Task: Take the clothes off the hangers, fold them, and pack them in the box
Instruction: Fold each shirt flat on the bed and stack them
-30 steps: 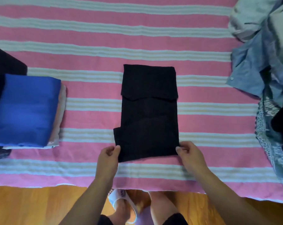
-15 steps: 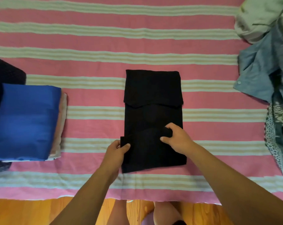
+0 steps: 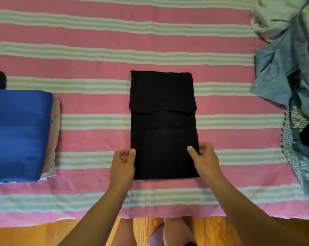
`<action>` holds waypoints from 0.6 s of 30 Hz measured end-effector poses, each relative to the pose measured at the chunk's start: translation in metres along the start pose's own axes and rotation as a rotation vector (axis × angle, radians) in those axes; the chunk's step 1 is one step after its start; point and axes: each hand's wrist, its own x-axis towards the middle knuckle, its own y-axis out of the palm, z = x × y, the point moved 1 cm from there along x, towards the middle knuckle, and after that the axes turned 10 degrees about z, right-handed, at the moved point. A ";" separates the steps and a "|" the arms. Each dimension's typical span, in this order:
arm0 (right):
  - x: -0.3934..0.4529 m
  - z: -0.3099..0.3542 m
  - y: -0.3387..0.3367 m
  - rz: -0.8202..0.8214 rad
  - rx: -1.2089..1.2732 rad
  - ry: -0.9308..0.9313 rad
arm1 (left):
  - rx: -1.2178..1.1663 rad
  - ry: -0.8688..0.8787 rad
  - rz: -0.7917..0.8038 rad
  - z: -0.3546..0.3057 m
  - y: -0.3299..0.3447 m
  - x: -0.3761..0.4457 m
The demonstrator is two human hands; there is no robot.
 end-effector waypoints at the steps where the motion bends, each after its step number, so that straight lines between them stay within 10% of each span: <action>1: -0.015 -0.013 0.002 0.022 0.019 0.029 | 0.043 0.005 -0.006 0.011 0.000 -0.014; 18: -0.066 -0.065 -0.007 0.079 -0.297 0.080 | 0.454 -0.018 0.038 0.057 -0.007 -0.053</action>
